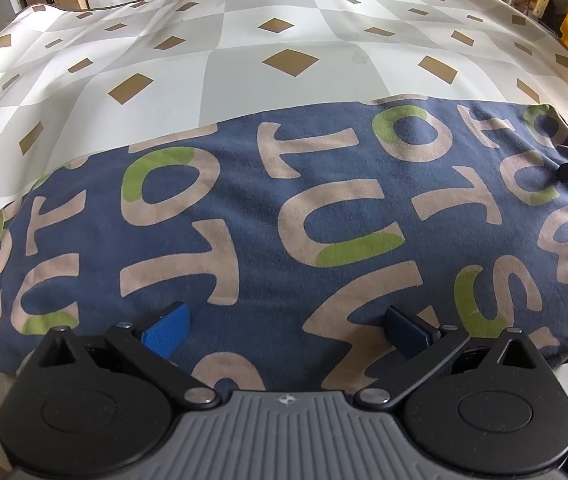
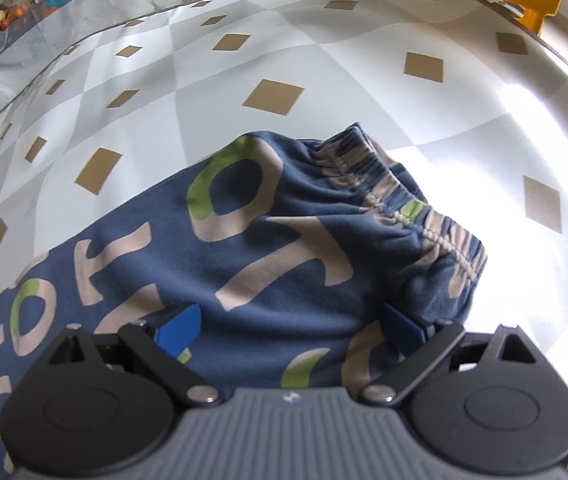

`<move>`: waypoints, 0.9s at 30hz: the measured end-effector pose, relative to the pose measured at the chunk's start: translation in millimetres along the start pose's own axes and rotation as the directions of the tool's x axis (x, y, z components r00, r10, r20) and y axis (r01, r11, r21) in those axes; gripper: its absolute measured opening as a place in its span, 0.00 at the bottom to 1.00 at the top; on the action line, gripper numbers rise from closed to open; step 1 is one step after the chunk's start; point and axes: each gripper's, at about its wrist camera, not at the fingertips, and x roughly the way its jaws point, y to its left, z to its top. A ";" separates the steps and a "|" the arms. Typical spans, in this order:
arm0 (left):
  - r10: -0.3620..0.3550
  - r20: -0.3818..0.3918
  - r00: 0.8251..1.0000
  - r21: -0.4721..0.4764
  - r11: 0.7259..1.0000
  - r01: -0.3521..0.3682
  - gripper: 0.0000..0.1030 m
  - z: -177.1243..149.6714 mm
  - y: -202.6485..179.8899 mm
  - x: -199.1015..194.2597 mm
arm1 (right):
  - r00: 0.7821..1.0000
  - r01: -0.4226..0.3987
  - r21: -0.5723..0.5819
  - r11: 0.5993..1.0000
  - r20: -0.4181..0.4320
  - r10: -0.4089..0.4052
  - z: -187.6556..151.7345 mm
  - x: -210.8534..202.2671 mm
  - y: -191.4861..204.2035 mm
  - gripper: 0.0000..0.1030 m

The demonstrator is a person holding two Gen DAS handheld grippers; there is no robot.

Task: Fold clothes
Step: 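Move the right tool toward the waistband of the pants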

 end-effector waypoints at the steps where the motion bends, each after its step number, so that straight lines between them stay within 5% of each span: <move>1: 0.000 0.000 1.000 0.002 1.000 0.000 1.00 -1.3 -0.2 -0.6 | 1.000 0.012 -0.010 1.000 0.003 -0.012 -0.8 0.5 0.7 0.94; 9: 0.005 -0.006 1.000 -0.007 1.000 -0.005 1.00 -7.2 1.6 -3.9 | 0.999 0.049 -0.012 0.999 -0.001 -0.049 -5.6 -1.2 -0.9 0.93; 16: 0.010 -0.061 0.998 -0.043 0.999 -0.013 1.00 1.5 -3.8 -6.2 | 0.992 -0.101 0.187 0.977 -0.057 0.113 3.0 -21.8 -33.3 0.93; 23: -0.026 -0.049 0.998 -0.007 1.000 0.026 1.00 12.9 -41.7 -14.6 | 0.985 -0.127 0.034 0.991 -0.114 0.130 18.7 -39.9 -47.7 0.93; 27: -0.039 -0.069 0.997 0.046 0.998 0.043 1.00 13.1 -71.7 -9.5 | 0.983 -0.103 0.168 0.980 -0.136 0.126 18.2 -35.0 -82.6 0.93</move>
